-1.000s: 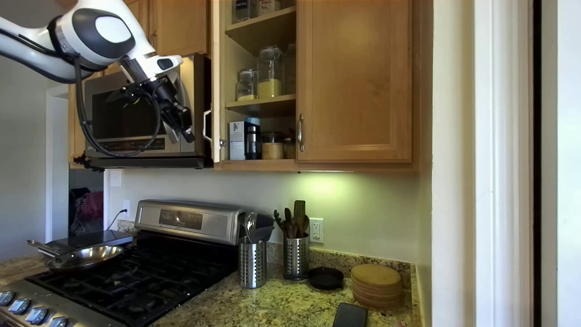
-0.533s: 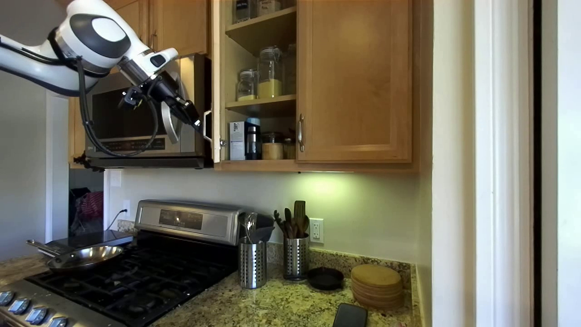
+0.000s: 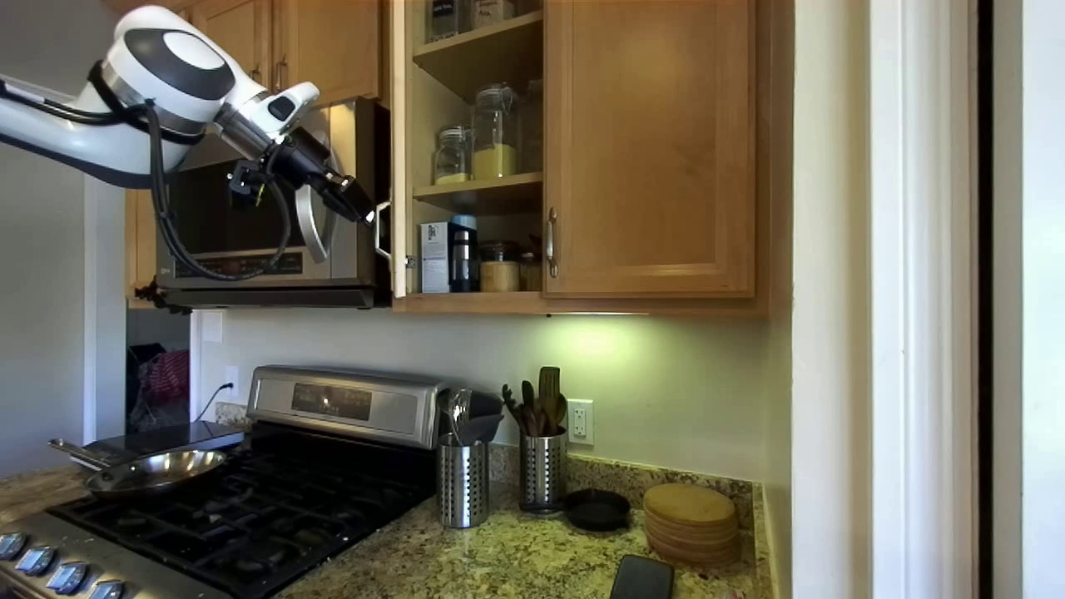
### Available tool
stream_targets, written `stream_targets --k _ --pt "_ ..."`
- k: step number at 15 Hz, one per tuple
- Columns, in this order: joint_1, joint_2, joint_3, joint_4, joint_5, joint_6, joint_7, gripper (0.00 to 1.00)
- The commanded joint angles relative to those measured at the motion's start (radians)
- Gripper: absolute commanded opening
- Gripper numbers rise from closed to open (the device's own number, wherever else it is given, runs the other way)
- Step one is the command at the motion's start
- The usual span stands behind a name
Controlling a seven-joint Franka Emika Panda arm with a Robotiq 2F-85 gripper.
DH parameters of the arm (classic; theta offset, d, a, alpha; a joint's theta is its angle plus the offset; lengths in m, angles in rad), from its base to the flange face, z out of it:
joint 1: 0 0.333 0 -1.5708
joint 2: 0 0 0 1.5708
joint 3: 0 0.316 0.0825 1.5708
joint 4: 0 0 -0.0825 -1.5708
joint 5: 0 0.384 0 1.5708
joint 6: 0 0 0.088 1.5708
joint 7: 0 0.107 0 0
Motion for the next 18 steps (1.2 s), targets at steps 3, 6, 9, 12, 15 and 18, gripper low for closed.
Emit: stream_targets --k 3,6,9,12,15,18 --pt "-0.030 -0.018 0.022 -0.003 -0.109 -0.035 0.092 0.05" --pt "-0.025 -0.017 0.020 -0.001 -0.155 -0.056 0.119 0.05" --pt "-0.015 -0.014 0.020 0.001 -0.186 -0.078 0.133 0.05" --pt "-0.009 -0.012 0.021 0.002 -0.212 -0.086 0.147 0.05" --pt "0.010 -0.008 0.017 0.005 -0.216 -0.119 0.133 0.05" --pt "0.048 -0.002 0.003 0.013 -0.170 -0.171 0.092 0.05"
